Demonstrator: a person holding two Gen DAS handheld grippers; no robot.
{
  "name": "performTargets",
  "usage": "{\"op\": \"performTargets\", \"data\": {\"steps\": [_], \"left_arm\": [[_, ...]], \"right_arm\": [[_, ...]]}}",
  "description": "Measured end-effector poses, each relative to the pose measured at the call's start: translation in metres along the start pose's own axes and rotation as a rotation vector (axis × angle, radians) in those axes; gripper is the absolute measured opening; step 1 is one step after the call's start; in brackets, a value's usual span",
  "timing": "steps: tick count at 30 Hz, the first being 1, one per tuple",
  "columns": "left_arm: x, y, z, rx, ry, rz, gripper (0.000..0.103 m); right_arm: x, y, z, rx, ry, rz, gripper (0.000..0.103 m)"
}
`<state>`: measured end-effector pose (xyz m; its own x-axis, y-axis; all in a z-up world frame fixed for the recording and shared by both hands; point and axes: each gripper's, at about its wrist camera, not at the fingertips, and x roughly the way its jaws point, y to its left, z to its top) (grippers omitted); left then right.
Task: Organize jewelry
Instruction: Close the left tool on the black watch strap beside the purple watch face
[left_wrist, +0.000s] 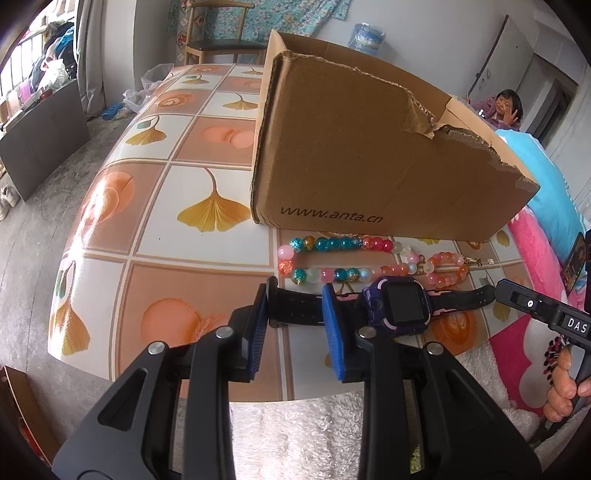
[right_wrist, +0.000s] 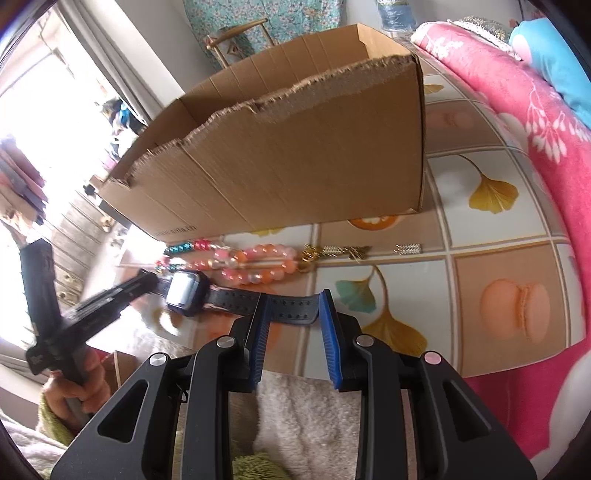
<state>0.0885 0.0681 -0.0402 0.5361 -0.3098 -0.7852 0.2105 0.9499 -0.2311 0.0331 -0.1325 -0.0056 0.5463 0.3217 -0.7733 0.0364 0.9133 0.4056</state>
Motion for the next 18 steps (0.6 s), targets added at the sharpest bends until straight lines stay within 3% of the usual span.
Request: {"op": "performTargets", "data": {"steps": [4,13,18], "left_arm": [[0.001,0.000,0.000,0.005,-0.008,-0.001,0.027],[0.001,0.003,-0.002,-0.003,-0.019,-0.016,0.027],[0.001,0.004,-0.002,-0.007,-0.025,-0.024,0.027]], "right_arm": [[-0.001,0.005,0.007,0.023,-0.010,0.088,0.027],[0.010,0.021,0.008,-0.069,-0.038,-0.078,0.027],[0.011,0.008,0.007,-0.020,-0.042,-0.090,0.027]]}}
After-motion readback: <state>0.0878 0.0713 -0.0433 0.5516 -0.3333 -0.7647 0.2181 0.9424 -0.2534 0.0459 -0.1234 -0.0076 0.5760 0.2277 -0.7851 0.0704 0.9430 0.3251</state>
